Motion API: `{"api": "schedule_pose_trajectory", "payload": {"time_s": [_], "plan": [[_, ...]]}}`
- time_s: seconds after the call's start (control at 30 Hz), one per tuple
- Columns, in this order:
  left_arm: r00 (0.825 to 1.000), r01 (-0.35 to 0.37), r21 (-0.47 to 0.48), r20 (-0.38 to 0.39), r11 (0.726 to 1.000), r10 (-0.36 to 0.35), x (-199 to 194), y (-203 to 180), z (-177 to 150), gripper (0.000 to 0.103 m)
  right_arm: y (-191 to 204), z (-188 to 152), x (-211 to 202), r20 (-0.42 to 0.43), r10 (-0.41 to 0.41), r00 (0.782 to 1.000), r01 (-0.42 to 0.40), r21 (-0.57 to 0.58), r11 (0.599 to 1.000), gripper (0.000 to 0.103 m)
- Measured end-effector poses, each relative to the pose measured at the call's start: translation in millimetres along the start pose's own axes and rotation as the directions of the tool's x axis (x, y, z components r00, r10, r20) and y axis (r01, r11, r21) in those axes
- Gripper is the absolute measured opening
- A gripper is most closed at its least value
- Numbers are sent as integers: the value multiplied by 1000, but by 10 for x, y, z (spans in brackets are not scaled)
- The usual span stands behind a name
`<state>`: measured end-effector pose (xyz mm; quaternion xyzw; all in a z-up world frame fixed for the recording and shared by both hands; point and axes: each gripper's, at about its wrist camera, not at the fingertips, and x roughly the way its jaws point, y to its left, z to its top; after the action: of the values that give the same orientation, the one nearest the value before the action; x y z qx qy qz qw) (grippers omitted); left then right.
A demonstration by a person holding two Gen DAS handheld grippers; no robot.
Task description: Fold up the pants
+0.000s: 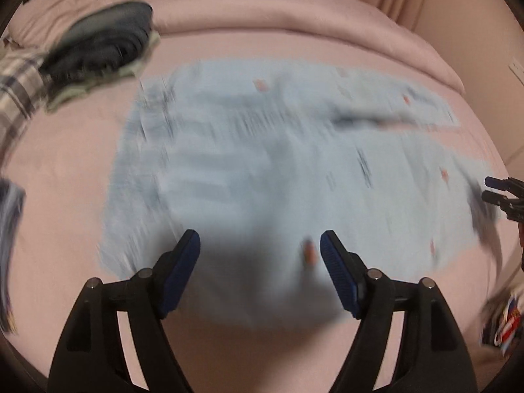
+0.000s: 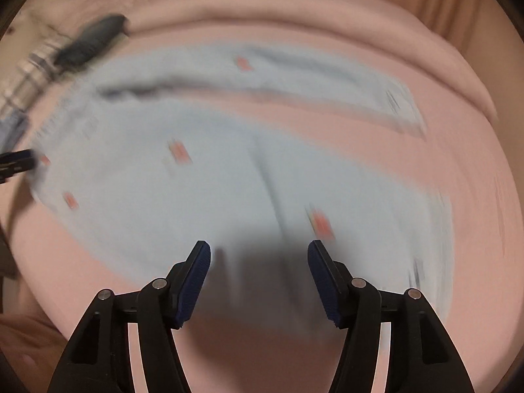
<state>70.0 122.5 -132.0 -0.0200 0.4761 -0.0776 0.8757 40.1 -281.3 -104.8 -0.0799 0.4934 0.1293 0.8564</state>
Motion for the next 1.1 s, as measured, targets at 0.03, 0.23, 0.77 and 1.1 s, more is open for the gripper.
{"api": "schedule_pose_trajectory", "payload": {"time_s": [0.03, 0.23, 0.77, 1.1], "plan": [[1000, 4, -1, 20, 1000, -4, 48, 37, 172, 76, 46, 161, 27, 25, 31, 999, -30, -21, 999, 62], [999, -23, -32, 23, 999, 24, 359, 295, 933, 76, 319, 1219, 423, 111, 116, 987, -98, -158, 983, 63], [971, 33, 64, -238, 997, -17, 1310, 930, 1716, 81, 563, 2496, 1760, -157, 153, 976, -201, -360, 911, 68], [958, 157, 60, -253, 986, -137, 1249, 880, 1728, 22, 795, 2128, 1556, -255, 158, 954, -263, -458, 849, 9]]}}
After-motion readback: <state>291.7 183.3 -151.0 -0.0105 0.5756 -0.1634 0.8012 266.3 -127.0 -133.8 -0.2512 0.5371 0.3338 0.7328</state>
